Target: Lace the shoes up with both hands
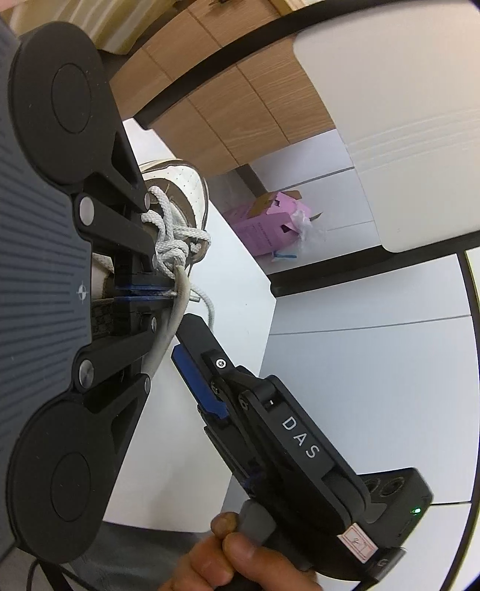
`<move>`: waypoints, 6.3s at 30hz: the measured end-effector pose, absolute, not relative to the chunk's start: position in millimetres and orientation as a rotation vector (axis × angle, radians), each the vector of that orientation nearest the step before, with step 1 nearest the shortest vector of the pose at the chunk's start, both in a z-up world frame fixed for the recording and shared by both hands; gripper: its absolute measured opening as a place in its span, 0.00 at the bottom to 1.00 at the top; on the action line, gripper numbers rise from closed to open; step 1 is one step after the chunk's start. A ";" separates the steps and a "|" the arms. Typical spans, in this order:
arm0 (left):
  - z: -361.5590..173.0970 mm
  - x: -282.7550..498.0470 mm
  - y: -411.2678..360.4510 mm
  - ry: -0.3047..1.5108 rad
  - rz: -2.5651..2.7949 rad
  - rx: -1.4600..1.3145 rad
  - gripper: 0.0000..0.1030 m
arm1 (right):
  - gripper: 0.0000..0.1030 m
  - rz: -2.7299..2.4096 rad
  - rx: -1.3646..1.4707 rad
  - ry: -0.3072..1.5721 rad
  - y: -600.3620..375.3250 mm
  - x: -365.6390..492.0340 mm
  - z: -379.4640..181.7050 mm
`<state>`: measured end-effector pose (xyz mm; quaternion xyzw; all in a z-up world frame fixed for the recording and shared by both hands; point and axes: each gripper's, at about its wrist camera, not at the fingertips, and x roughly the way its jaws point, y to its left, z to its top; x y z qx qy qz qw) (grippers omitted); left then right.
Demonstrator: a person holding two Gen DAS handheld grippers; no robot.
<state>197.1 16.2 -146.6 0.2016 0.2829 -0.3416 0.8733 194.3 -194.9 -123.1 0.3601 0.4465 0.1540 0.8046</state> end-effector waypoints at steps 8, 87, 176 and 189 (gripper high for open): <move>-146.4 195.1 18.7 0.570 -0.710 0.420 0.04 | 0.32 0.380 0.946 0.872 -209.3 194.3 -123.5; -153.9 165.2 33.6 0.758 -0.039 -0.025 0.57 | 0.01 0.094 1.072 0.683 -257.9 187.2 -125.7; -147.6 177.6 26.0 0.707 -0.033 -0.050 0.18 | 0.02 0.078 1.000 0.835 -235.2 149.6 -138.8; -146.5 175.3 31.6 0.723 -0.043 -0.058 0.18 | 0.13 0.094 0.802 0.889 -233.6 120.2 -117.6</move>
